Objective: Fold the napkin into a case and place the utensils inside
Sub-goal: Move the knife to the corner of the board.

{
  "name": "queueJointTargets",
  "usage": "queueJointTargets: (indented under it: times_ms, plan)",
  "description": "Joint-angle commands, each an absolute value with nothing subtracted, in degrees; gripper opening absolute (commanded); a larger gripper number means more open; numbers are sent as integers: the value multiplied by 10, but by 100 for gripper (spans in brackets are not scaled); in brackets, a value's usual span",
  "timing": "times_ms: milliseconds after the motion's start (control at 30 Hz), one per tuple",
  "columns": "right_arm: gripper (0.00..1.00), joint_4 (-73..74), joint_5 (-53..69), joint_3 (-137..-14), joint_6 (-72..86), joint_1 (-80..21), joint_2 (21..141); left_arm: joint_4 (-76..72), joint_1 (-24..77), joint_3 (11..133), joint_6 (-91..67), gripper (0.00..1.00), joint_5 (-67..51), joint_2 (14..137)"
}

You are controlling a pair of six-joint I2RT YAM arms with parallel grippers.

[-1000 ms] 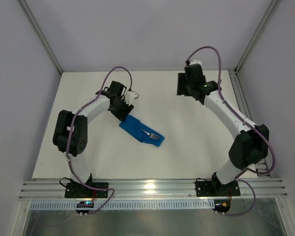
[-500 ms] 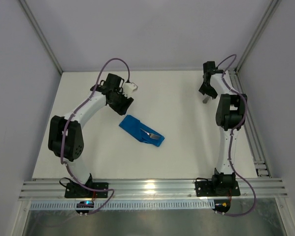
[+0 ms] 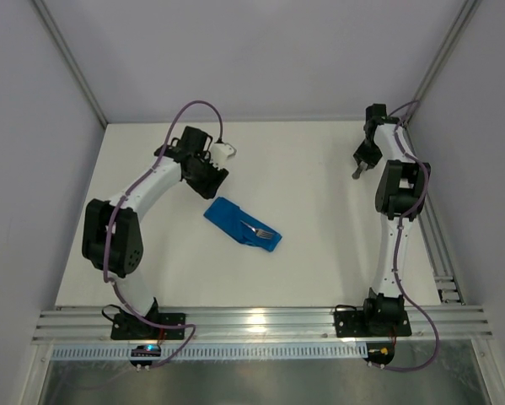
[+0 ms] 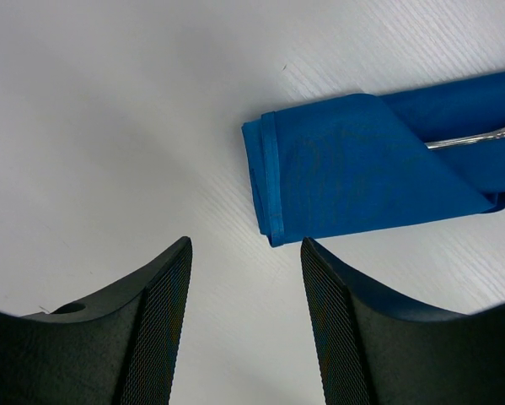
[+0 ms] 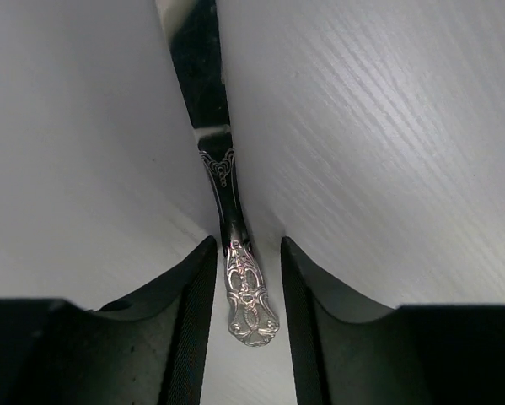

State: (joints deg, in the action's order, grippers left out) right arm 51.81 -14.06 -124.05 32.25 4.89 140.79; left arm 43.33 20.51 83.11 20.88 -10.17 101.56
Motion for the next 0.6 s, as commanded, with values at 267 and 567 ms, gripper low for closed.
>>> queueJointTargets:
  times_ms: [267, 567]
  plan:
    - [4, 495, -85, -1139, 297, 54, 1378, 461, 207, 844, 214, 56, -144, 955]
    - [4, 187, -55, -635, 356, 32, 1058, 519, 228, 857, 200, 53, -245, 941]
